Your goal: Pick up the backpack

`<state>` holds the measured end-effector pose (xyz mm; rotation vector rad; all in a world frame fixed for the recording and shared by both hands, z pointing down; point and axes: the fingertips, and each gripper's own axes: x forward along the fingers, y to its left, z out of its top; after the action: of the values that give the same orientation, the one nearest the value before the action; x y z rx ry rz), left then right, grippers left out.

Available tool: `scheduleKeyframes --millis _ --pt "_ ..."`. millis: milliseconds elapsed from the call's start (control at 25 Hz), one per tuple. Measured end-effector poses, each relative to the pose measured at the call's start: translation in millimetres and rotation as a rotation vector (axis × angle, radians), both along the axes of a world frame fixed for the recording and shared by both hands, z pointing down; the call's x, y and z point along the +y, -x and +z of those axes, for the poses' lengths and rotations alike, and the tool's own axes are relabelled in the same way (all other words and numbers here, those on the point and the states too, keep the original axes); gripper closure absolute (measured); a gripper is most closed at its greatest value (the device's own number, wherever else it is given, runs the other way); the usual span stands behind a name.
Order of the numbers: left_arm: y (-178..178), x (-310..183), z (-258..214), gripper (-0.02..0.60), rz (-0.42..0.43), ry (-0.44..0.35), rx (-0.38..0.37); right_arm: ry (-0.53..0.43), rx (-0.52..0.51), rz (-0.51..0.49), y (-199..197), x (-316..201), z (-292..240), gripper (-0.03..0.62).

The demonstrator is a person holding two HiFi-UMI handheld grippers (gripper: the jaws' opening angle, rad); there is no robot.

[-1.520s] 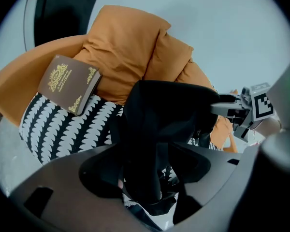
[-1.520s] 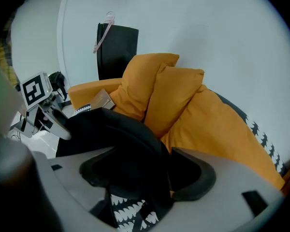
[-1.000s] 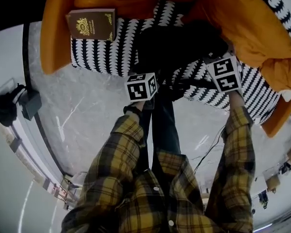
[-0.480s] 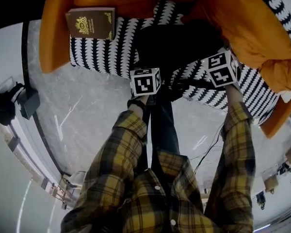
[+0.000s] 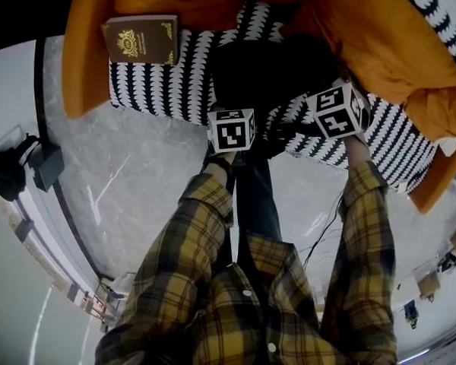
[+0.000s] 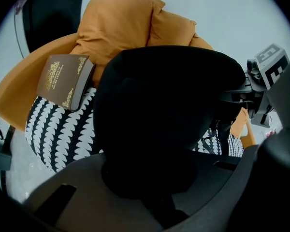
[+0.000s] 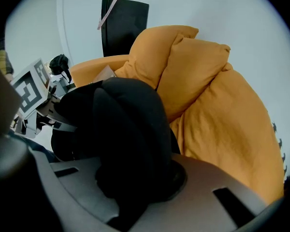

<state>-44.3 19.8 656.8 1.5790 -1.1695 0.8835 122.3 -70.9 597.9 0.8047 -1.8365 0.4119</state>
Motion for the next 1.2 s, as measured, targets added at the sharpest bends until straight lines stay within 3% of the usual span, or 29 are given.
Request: scheduleKeyframes --millis 520,1200 --pt "6.4 -7.6 -22.7 0.543 0.034 -0.039 -0.002 0.04 -0.036 0.05 -3.8 15.4 -15.9 0.568" --pt "22.2 -8.2 -87.7 0.546 0.037 -0.137 -0.03 -0.044 -0.078 0.109 4.5 38.6 -79.2 0.568"
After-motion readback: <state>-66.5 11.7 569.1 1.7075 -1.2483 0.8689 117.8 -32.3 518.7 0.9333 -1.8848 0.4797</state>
